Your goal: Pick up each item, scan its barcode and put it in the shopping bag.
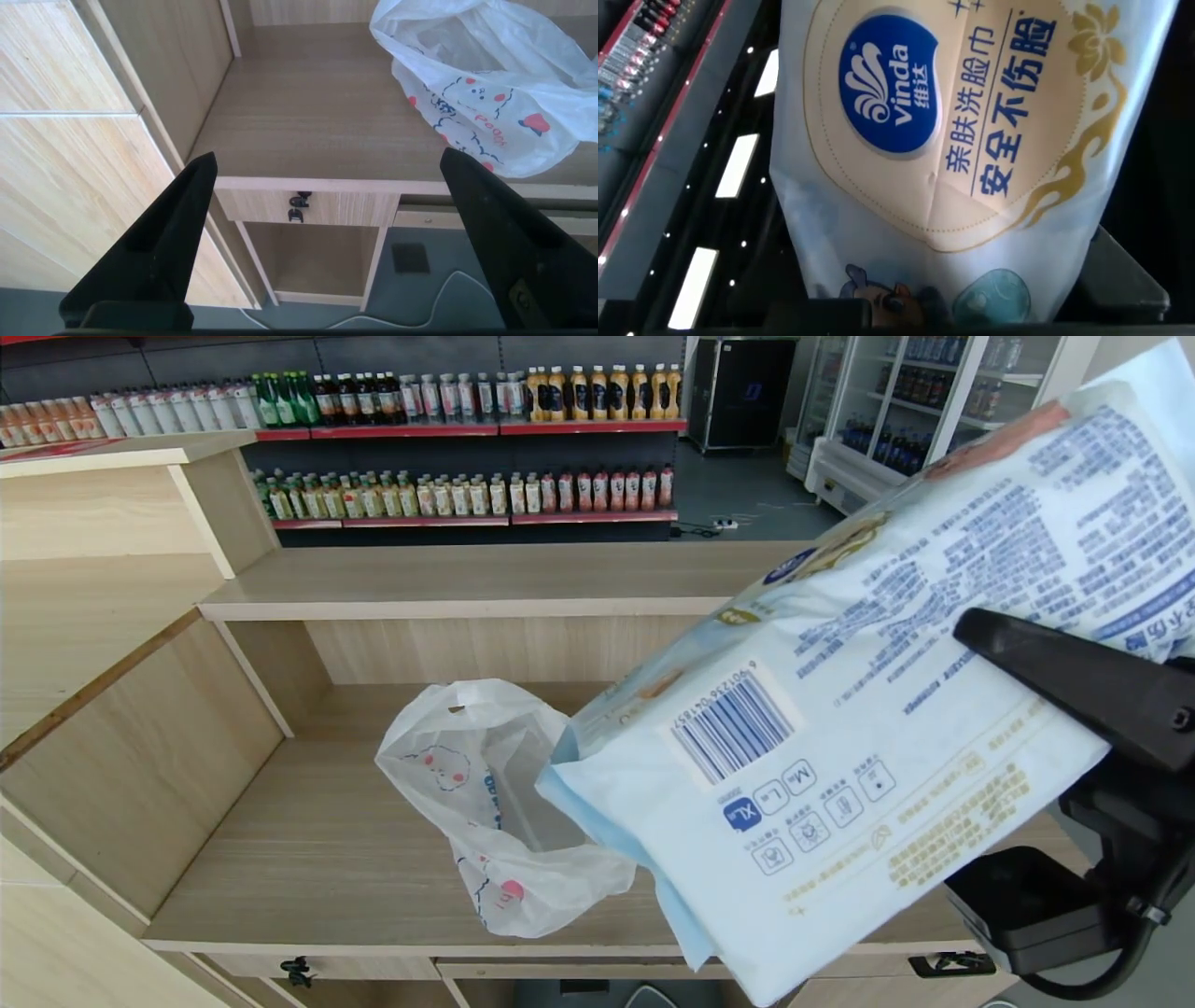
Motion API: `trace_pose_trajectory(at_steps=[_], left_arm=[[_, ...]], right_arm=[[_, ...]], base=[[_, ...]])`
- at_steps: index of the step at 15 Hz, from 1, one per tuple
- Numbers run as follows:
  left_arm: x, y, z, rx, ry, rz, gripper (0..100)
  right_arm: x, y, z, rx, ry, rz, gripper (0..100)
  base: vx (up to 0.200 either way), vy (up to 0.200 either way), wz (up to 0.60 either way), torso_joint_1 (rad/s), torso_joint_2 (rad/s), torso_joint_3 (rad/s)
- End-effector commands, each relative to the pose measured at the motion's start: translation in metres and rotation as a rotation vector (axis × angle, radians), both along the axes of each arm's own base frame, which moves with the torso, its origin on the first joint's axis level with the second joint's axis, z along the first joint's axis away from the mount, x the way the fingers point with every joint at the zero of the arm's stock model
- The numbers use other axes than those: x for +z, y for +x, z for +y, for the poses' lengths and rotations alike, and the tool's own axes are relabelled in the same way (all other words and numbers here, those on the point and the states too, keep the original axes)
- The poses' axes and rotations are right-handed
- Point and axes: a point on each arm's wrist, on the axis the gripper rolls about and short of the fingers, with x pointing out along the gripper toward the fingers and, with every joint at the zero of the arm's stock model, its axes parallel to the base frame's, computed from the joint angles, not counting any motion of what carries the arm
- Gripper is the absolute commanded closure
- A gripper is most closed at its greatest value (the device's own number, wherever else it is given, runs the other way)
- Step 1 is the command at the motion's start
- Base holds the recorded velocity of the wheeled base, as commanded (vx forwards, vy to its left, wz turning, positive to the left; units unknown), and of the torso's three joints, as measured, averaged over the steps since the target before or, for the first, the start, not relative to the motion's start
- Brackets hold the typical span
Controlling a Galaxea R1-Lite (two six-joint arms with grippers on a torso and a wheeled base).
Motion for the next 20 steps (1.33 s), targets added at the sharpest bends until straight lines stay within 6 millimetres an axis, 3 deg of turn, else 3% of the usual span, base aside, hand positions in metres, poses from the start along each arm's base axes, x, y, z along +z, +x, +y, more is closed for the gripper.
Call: trace_pose_trajectory(at_steps=[1,12,13,15,17,19,20], left_arm=[[0.0,0.0,0.0,0.0,0.0,0.0,0],[0.0,0.0,0.0,0.001,0.0,-0.001,0],[0.0,0.0,0.0,0.001,0.0,-0.001,0],[0.0,0.0,0.0,0.001,0.0,-0.001,0],[0.0,0.0,0.0,0.0,0.001,0.0,0],[0.0,0.0,0.0,0.0,0.001,0.0,0],[0.0,0.0,0.0,0.001,0.001,0.0,0]], right_arm=[[0.005,-0.006,-0.003,0.002,0.012,-0.022,100],[0.009,-0.011,-0.006,0.023,0.017,-0.01,100],[0.011,-0.009,-0.008,0.038,0.038,0.062,100],[0.024,0.002,-0.014,0.009,0.243,0.34,100],[0.008,0.019,-0.033,-0.149,0.601,0.804,100],[-0.012,0.03,-0.05,-0.2,0.742,1.18,100],[-0.013,0.03,-0.068,-0.224,0.825,1.243,100]], base=[[0.0,0.0,0.0,0.0,0.0,0.0],[0.0,0.0,0.0,0.0,0.0,0.0],[0.0,0.0,0.0,0.0,0.0,0.0],[0.0,0.0,0.0,0.0,0.0,0.0],[0.0,0.0,0.0,0.0,0.0,0.0],[0.0,0.0,0.0,0.0,0.0,0.0],[0.0,0.0,0.0,0.0,0.0,0.0]])
